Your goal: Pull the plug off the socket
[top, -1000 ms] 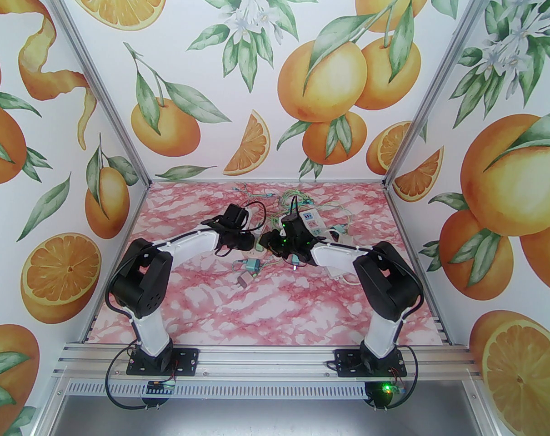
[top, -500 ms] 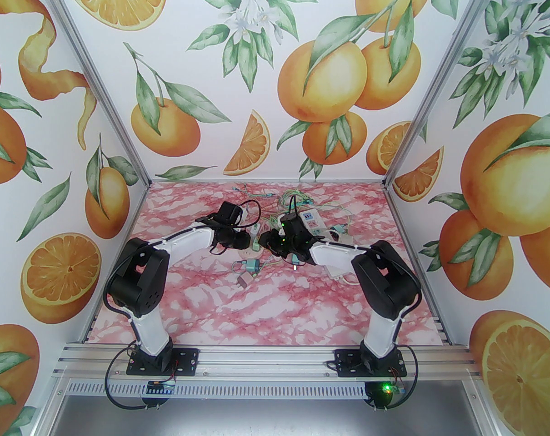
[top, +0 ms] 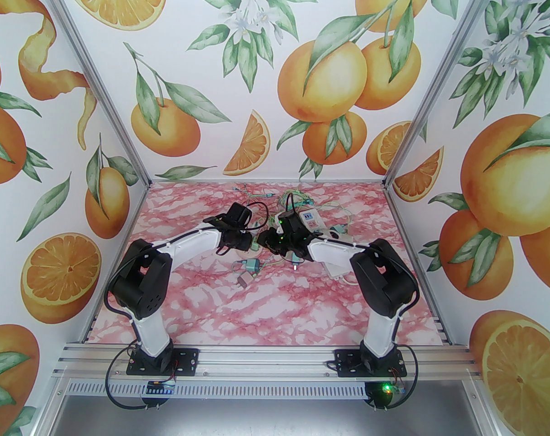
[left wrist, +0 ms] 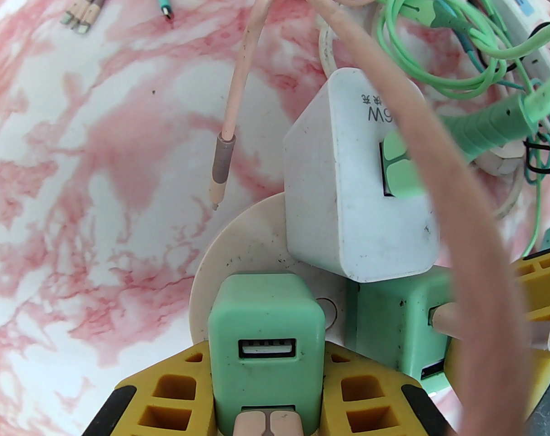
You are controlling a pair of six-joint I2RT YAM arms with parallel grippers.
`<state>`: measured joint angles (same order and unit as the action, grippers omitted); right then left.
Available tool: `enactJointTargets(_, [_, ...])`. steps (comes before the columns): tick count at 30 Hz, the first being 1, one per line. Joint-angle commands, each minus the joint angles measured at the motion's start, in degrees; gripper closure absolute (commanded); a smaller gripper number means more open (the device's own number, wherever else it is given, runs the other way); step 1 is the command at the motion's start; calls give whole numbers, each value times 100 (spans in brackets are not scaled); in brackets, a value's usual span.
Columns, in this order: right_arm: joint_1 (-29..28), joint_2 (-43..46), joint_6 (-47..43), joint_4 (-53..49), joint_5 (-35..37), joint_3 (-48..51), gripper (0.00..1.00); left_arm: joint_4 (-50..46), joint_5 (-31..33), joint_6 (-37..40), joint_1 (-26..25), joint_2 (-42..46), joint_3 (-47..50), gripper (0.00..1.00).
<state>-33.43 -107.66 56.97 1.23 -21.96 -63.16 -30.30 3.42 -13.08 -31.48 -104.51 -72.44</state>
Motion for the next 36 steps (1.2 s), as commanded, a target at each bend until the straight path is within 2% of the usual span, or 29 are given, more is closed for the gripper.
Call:
enactJointTargets(1, [4,-581,-194,-1462,754,253,71,22,-596,-144,131,297,-393,92])
enactJointTargets(5, [-5,-633,-212,-1490,708,238,72,99,-1227,-464,455,348,-417,92])
enactJointTargets(9, [-47,-715,-263,-1547,691,139,71,49,-1260,-394,493,348,-446,91])
enactJointTargets(17, [-129,-840,-331,-1676,688,-29,71,-175,-514,48,213,311,-403,91])
enactJointTargets(20, [-146,-856,-336,-1708,686,-62,71,-203,-345,-11,177,329,-372,92])
enactJointTargets(23, [-152,-833,-344,-1743,718,-75,71,-201,-335,-64,263,395,-366,92])
enactJointTargets(29, [-153,-719,-403,-1786,703,-179,70,-537,97,289,544,387,-718,91])
enactJointTargets(30, [-149,-663,-442,-1747,690,-197,69,-592,297,363,623,371,-785,91])
enactJointTargets(36, [-187,-305,-759,-1778,743,-443,58,-695,427,599,946,254,-1094,91])
